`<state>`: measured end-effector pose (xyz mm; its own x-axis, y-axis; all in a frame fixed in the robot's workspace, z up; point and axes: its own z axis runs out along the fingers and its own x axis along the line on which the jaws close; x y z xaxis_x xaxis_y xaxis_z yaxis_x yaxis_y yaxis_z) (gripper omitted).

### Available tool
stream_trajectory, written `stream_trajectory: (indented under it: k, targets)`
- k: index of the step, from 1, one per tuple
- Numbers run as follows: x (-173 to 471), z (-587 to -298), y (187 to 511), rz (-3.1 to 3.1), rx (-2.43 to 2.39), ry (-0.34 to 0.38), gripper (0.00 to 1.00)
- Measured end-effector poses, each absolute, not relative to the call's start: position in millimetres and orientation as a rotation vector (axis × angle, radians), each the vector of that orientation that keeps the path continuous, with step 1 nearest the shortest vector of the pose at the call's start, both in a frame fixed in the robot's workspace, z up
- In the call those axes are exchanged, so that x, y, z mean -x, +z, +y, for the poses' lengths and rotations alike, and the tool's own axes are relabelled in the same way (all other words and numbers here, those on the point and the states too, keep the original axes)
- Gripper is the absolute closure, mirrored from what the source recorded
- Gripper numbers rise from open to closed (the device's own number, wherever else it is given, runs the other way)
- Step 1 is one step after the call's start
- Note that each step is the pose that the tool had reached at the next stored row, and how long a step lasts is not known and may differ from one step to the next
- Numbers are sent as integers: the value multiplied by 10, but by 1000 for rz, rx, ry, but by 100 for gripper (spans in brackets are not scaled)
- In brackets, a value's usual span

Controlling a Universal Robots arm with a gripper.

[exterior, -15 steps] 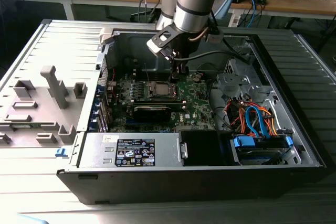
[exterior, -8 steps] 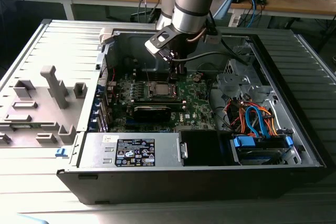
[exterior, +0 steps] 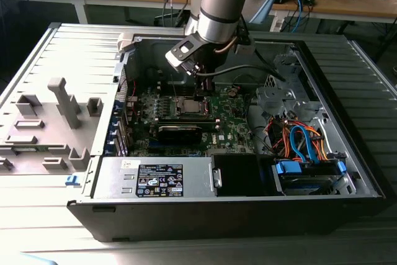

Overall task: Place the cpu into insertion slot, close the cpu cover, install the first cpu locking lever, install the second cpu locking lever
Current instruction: 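Close the cpu cover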

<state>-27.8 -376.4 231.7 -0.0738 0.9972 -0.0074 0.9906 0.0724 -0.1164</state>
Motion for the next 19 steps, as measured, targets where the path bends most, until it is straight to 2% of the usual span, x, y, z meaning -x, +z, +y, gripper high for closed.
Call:
stream_trajectory:
  k: [19]
  targets:
    - [563,-3764,2068,-2247,2079,133,89]
